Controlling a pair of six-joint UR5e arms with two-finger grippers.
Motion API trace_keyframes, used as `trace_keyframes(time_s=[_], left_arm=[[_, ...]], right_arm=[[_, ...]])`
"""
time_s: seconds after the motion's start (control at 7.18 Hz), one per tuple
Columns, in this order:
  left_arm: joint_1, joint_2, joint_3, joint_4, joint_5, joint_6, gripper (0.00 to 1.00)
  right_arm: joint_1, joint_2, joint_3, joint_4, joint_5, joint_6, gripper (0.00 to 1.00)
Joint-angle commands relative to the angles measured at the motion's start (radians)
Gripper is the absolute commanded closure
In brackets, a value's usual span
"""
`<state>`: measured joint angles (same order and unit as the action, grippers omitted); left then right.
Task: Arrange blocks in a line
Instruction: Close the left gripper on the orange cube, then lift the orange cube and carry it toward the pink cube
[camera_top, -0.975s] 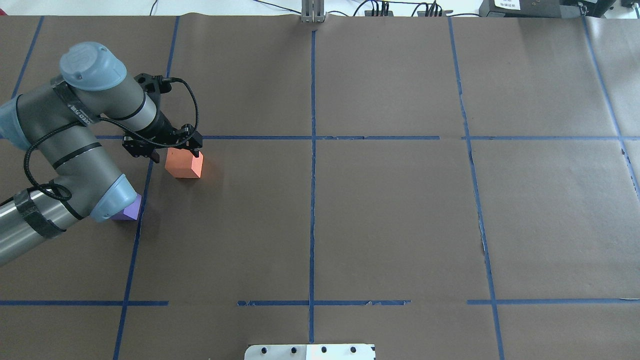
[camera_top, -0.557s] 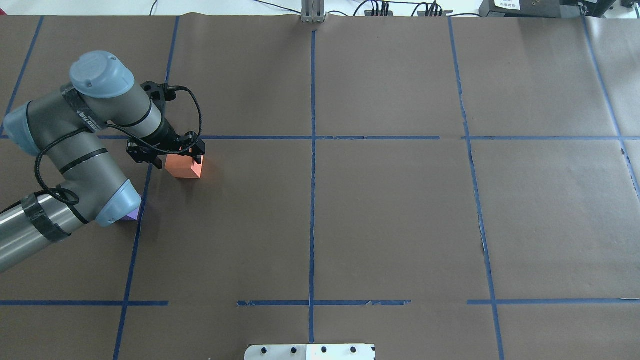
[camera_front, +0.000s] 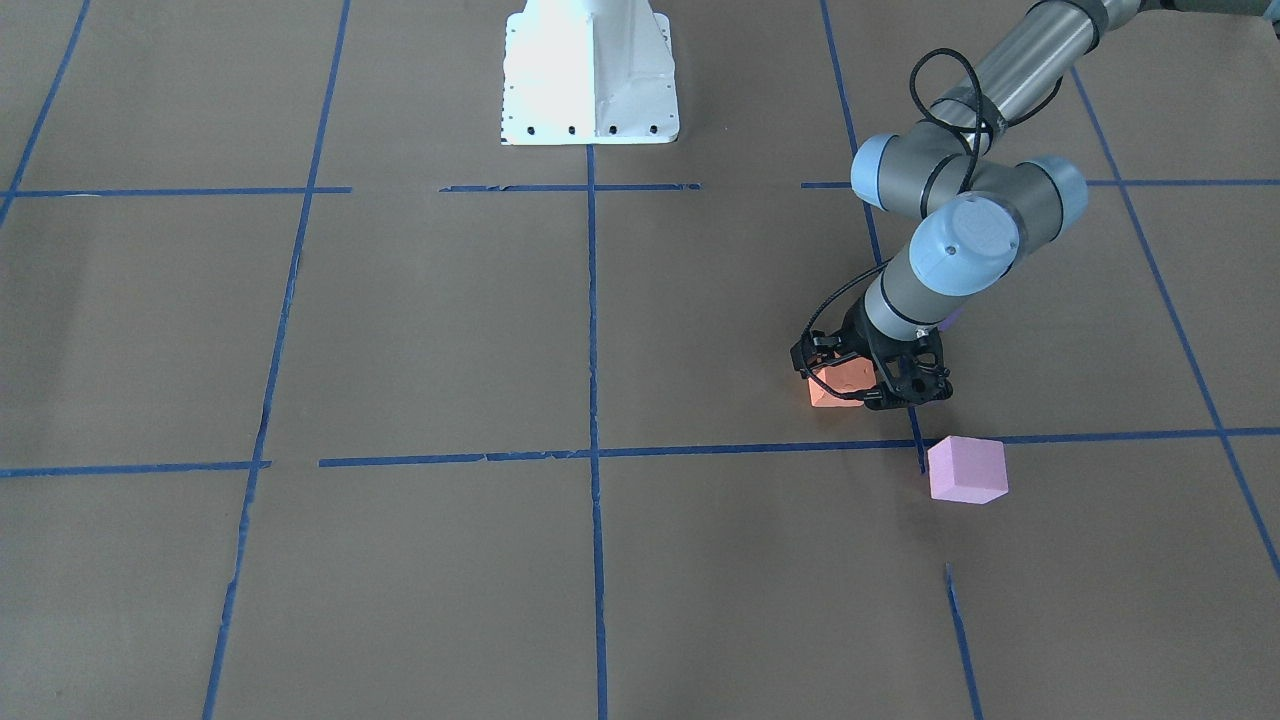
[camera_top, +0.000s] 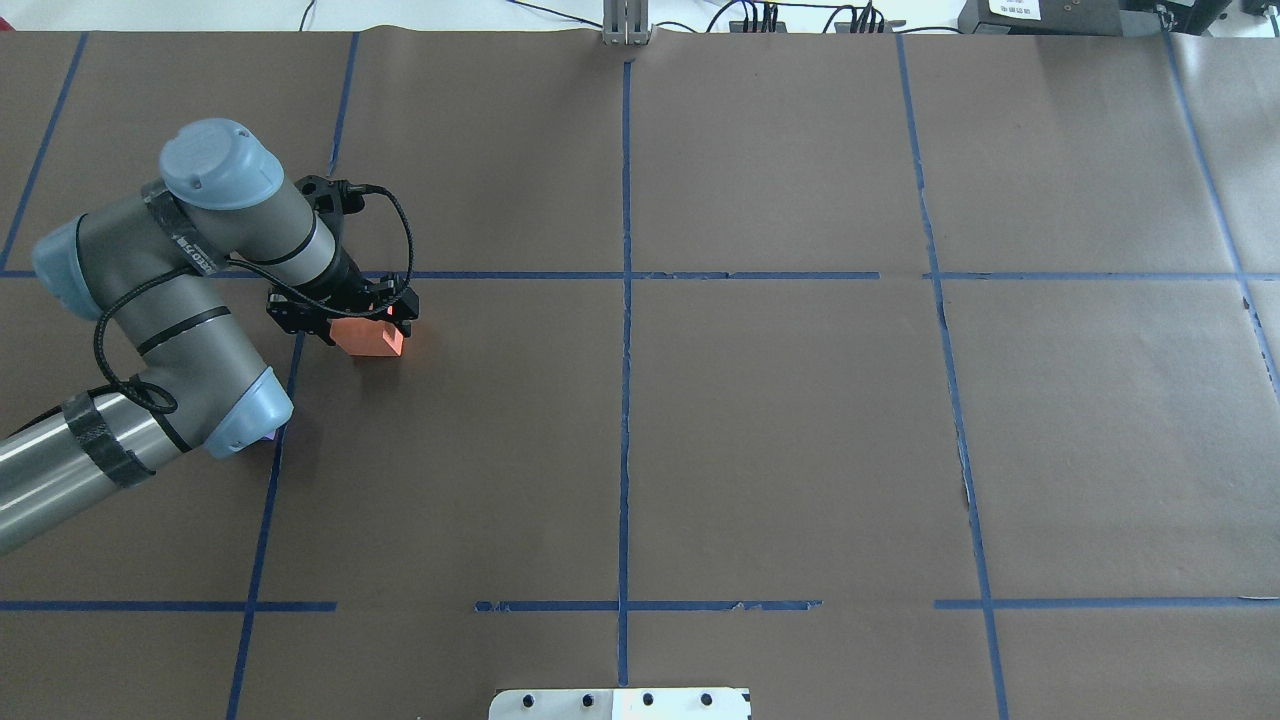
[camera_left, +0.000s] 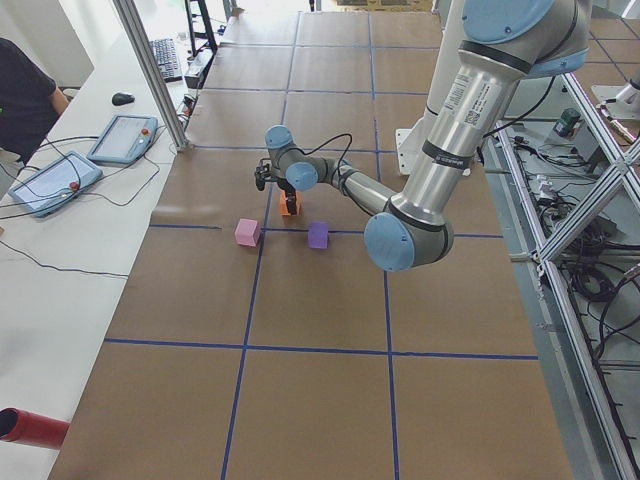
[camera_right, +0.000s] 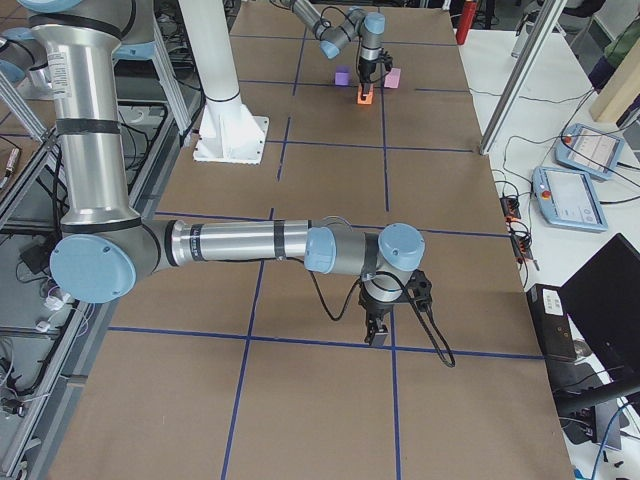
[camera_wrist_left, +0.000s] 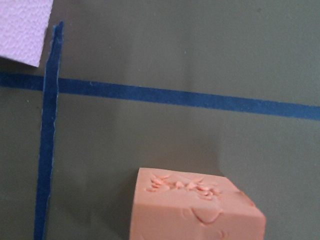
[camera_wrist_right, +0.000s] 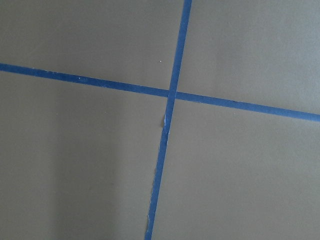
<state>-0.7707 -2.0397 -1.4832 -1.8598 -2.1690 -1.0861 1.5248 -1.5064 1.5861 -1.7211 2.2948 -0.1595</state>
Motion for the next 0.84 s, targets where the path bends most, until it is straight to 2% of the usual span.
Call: trace_keyframes(time_s=[0.0,0.14,0.28,0.42,0.7], left_arm=[[0.001,-0.008,0.012,-0.010,-0.002,0.002,0.27],[0.001,-0.008,0.012,-0.007,-0.003,0.015,0.64],[-0.015,-0.010,-0.003,0.001,-0.006,0.044,0.83],[-0.056,-0.004,-0.056,0.017,-0.014,0.048,0.88],[-0.184,0.006,-0.182,0.187,-0.031,0.212,0.88]], right_arm=[[0.000,0.000,0.000,0.000,0.000,0.000,0.00],[0.000,0.000,0.000,0.000,0.000,0.000,0.00],[0.000,0.000,0.000,0.000,0.000,0.000,0.00],[0.000,0.000,0.000,0.000,0.000,0.000,0.00],[0.000,0.000,0.000,0.000,0.000,0.000,0.00]])
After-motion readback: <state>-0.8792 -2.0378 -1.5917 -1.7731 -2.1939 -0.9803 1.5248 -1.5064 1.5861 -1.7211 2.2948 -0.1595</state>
